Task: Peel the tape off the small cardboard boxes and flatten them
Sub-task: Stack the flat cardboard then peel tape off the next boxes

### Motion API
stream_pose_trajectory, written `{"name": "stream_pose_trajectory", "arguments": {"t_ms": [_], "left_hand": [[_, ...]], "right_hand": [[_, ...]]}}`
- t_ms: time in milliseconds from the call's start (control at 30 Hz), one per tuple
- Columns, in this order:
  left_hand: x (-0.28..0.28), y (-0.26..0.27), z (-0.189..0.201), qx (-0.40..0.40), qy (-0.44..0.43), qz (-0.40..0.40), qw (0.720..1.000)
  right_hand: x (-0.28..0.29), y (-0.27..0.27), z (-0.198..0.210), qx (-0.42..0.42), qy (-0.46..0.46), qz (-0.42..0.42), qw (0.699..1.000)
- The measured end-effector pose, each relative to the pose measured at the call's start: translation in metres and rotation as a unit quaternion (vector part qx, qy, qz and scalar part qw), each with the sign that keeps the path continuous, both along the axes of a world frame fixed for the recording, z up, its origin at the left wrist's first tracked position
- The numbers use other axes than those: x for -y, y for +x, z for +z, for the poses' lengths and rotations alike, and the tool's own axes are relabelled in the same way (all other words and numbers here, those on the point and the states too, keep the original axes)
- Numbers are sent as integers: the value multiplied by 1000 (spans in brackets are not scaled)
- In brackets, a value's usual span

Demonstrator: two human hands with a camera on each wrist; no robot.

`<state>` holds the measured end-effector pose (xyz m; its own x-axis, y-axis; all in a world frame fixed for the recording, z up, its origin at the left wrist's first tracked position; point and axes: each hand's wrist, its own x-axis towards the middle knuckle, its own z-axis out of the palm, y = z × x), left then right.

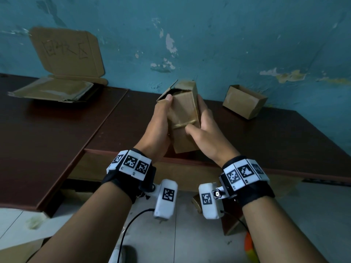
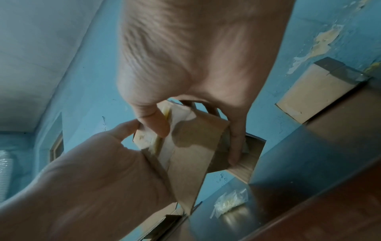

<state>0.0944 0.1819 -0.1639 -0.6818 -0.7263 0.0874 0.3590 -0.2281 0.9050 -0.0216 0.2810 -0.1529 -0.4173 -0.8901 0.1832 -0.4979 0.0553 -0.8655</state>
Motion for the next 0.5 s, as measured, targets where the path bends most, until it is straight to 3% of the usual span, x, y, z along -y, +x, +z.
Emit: {"name": "stream_pose_trajectory", "arguments": {"t_ms": [167, 267, 400, 500], "left_hand": [[2, 0, 1, -19, 26, 30, 999], [1, 2, 4, -38, 48, 41, 997], [6, 7, 3, -55, 49, 82, 994], [12, 7, -2, -128, 40, 92, 987]], "right_hand": [[-1, 0, -1, 11, -32, 25, 999], [1, 1, -4, 16, -68, -2, 998], [6, 9, -8, -65, -134, -102, 983], [9, 9, -11, -144, -168, -143, 965]]}}
